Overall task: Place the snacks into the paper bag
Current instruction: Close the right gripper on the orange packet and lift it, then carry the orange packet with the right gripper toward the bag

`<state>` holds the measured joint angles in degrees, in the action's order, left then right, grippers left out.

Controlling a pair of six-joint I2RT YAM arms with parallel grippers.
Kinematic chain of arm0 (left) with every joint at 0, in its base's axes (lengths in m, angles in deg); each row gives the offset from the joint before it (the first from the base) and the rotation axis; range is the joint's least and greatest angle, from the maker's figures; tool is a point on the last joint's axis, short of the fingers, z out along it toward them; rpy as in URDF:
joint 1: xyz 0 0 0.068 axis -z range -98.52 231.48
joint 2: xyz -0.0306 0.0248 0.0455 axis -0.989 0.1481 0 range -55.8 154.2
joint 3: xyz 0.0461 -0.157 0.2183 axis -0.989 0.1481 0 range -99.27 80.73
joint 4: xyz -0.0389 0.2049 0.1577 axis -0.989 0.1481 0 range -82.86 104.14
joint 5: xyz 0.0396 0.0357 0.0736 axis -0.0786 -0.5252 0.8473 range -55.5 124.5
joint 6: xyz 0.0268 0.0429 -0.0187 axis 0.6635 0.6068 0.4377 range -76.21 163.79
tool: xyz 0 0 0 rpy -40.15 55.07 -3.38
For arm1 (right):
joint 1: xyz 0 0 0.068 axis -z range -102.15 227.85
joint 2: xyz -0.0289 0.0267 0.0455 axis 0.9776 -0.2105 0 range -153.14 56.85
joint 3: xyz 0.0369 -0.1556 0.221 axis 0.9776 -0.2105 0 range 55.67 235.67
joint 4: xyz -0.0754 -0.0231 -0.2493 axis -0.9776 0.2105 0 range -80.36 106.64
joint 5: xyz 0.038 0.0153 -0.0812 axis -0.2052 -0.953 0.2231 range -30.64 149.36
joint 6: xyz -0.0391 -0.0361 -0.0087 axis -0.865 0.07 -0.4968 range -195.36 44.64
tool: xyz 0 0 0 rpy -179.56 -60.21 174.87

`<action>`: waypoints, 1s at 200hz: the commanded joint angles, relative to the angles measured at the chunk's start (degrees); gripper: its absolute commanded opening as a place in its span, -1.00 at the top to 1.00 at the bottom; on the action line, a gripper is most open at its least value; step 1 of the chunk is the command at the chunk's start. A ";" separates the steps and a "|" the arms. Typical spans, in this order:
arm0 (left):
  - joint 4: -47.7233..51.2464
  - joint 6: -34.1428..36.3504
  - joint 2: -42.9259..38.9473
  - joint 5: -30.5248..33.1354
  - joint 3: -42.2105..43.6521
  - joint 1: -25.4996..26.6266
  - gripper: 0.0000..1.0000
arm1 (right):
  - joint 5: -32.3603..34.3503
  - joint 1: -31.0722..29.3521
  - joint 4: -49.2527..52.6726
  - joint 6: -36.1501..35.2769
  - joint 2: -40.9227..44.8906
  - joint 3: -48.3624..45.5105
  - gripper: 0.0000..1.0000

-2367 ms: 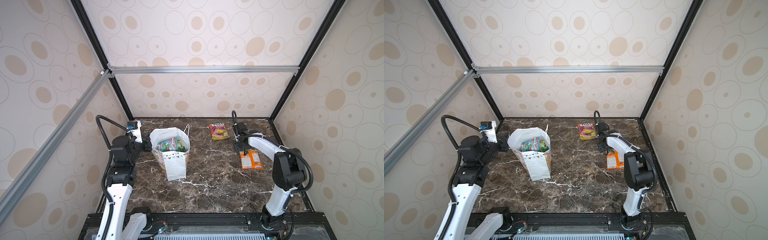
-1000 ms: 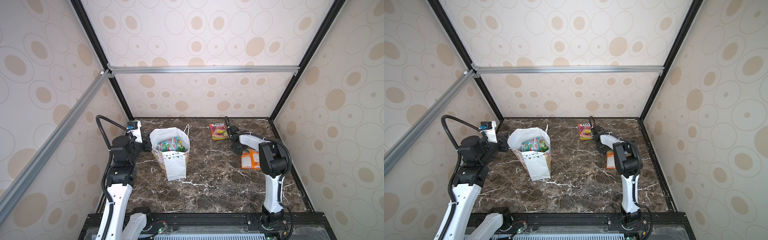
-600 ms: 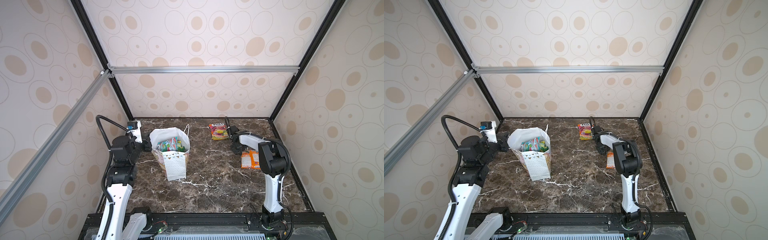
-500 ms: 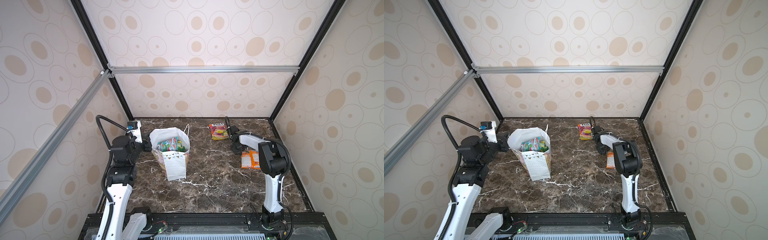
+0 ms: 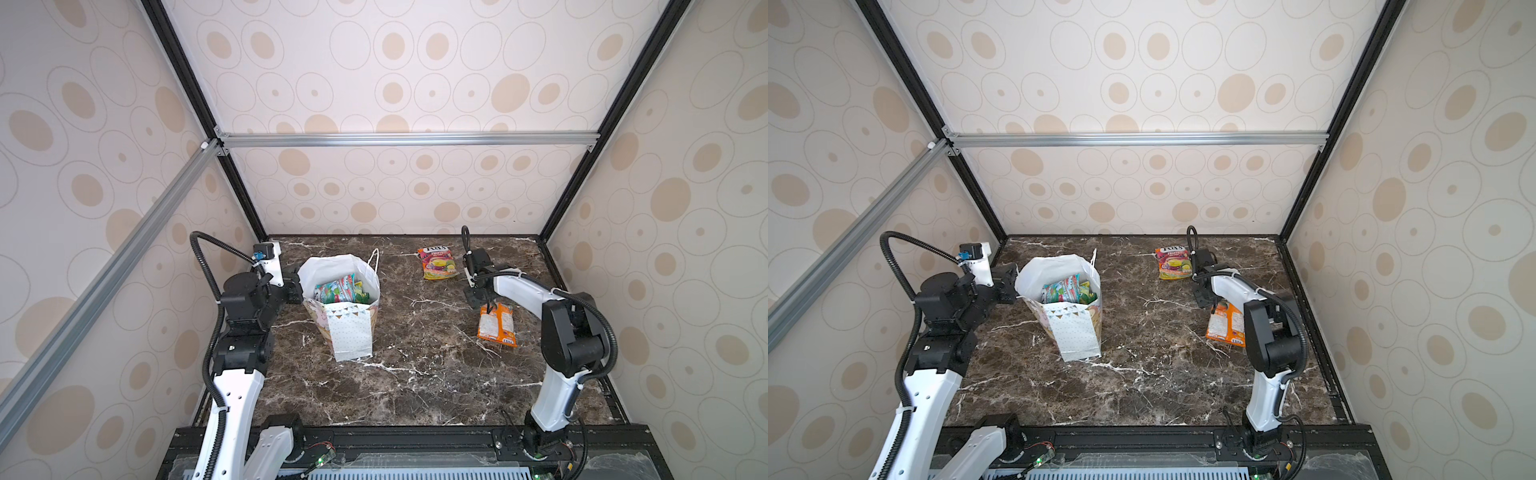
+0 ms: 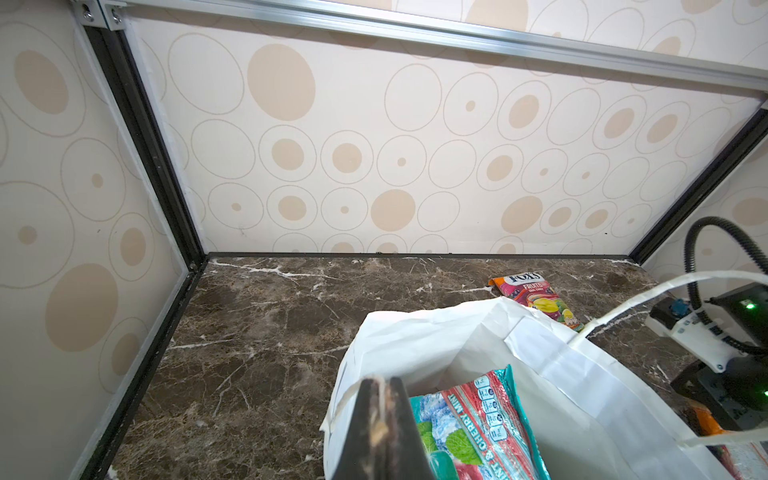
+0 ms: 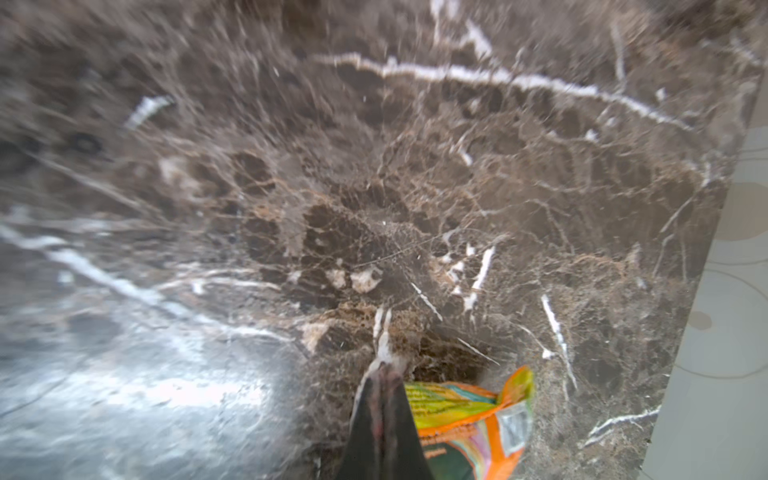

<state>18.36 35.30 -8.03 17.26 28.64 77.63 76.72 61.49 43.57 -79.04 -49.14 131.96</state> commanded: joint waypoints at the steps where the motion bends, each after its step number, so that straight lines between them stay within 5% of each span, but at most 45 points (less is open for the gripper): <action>1: -0.88 1.02 -0.92 0.44 -0.05 -0.14 1.00 | -2.53 0.06 -0.68 1.05 2.31 -0.90 1.00; 200: -1.37 0.71 -1.54 0.26 -0.04 -0.16 1.00 | -5.78 -0.43 -6.34 3.91 20.22 -9.32 1.00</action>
<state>18.34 35.30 -8.66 17.72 28.99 77.63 72.40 61.40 38.30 -76.00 -32.09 122.87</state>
